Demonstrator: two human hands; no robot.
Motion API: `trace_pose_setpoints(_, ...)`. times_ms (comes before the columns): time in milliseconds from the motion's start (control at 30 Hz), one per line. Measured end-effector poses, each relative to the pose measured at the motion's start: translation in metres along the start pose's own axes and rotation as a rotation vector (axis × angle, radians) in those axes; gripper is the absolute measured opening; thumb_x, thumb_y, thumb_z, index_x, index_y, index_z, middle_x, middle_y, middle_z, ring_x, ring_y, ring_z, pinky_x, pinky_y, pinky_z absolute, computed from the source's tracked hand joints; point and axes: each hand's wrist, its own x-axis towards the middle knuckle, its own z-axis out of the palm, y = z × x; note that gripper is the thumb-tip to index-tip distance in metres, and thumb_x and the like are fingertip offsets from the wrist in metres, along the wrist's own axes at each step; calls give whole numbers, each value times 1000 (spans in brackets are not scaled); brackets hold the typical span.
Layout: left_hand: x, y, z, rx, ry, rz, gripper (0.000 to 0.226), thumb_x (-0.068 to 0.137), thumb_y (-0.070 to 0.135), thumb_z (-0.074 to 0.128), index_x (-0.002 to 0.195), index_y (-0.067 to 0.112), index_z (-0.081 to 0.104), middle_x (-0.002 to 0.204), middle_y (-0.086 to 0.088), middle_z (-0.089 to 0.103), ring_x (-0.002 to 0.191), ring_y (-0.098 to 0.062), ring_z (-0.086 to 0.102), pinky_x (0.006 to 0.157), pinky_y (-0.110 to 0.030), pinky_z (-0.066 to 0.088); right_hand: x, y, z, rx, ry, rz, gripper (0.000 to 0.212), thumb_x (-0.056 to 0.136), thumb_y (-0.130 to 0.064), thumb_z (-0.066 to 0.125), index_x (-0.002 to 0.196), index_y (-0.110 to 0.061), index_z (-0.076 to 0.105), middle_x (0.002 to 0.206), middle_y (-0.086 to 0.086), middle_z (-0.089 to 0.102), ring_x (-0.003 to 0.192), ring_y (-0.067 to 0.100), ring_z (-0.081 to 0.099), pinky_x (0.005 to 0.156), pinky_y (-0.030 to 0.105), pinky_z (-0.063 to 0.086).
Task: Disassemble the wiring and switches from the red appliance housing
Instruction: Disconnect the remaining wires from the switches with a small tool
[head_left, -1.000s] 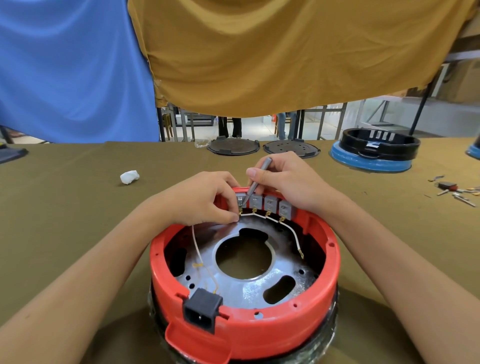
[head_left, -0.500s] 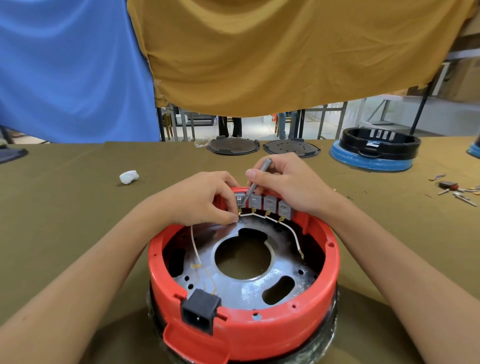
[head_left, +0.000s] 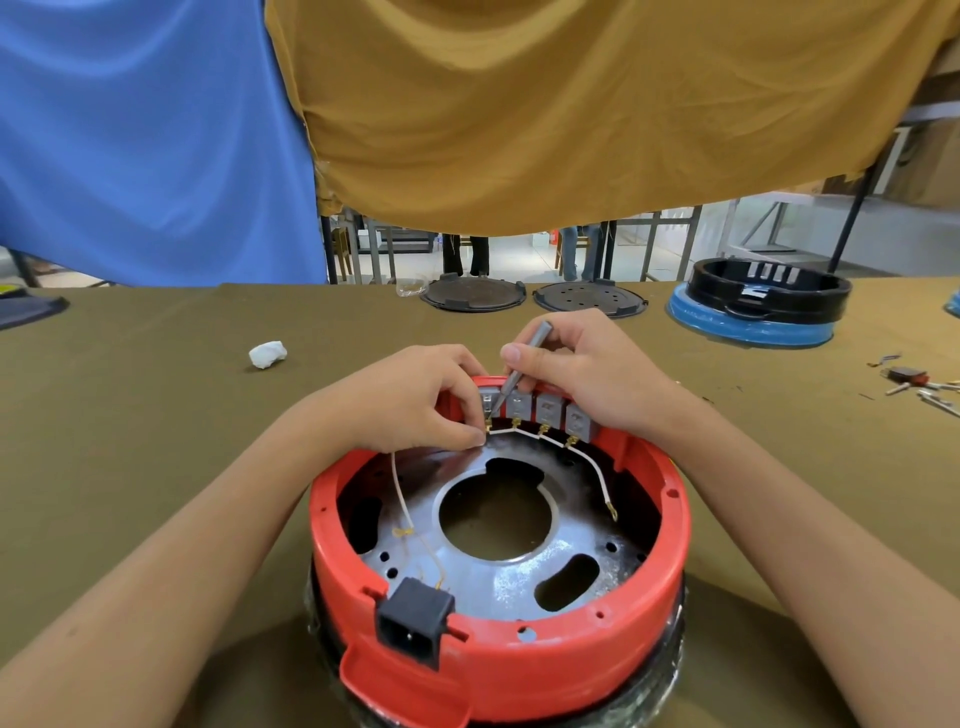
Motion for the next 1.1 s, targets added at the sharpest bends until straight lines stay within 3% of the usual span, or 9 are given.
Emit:
trace_pose_setpoints(167, 0, -1, 1, 8, 7, -1, 12, 83, 30, 76, 75, 38, 74, 119, 20, 52, 103, 4, 52, 92, -22, 40, -4, -5, -1, -86, -5, -90, 14, 92, -26, 70, 80, -21, 73, 68, -15, 70, 62, -2, 61, 64, 10, 44)
trace_pose_setpoints(333, 0, -2, 1, -1, 15, 9, 13, 82, 29, 76, 74, 38, 74, 118, 18, 53, 104, 3, 53, 94, -23, 40, -5, -6, -1, -66, 38, -102, 15, 92, -23, 70, 82, -14, 73, 69, -9, 72, 60, -2, 61, 65, 13, 45)
trace_pose_setpoints(500, 0, -2, 1, 6, 8, 6, 10, 83, 30, 76, 76, 37, 75, 119, 18, 52, 105, 4, 52, 96, -25, 40, -4, -5, -1, -81, -2, -96, 16, 94, -20, 68, 81, -13, 71, 52, -25, 59, 50, -6, 55, 56, 6, 37)
trace_pose_setpoints(667, 0, -2, 1, 7, 6, 2, 9, 83, 29, 76, 76, 36, 75, 119, 18, 52, 106, 4, 51, 97, -26, 40, -1, -5, 0, -62, 14, -50, 18, 94, -24, 68, 79, -16, 71, 61, -13, 69, 56, -3, 60, 60, 11, 42)
trace_pose_setpoints(767, 0, -2, 1, 1, 8, 1, 9, 83, 29, 76, 76, 35, 76, 118, 18, 52, 106, 3, 51, 95, -25, 40, 2, -4, 0, -30, 18, -12, 20, 95, -26, 68, 79, -15, 71, 72, 3, 75, 67, 14, 69, 68, 23, 51)
trace_pose_setpoints(900, 1, -2, 1, -2, 9, 3, 11, 83, 28, 76, 75, 35, 76, 118, 19, 53, 104, 4, 52, 95, -24, 40, 5, -2, 0, -15, 6, 37, 23, 96, -31, 65, 80, -15, 71, 71, 3, 74, 66, 16, 64, 71, 35, 50)
trace_pose_setpoints(1100, 0, 0, 0, -9, 10, 7, 18, 82, 28, 77, 71, 41, 72, 117, 18, 53, 105, 1, 53, 99, -28, 40, 3, -4, 1, -13, 12, 29, 22, 96, -30, 66, 80, -15, 70, 70, 3, 73, 66, 15, 66, 72, 30, 50)
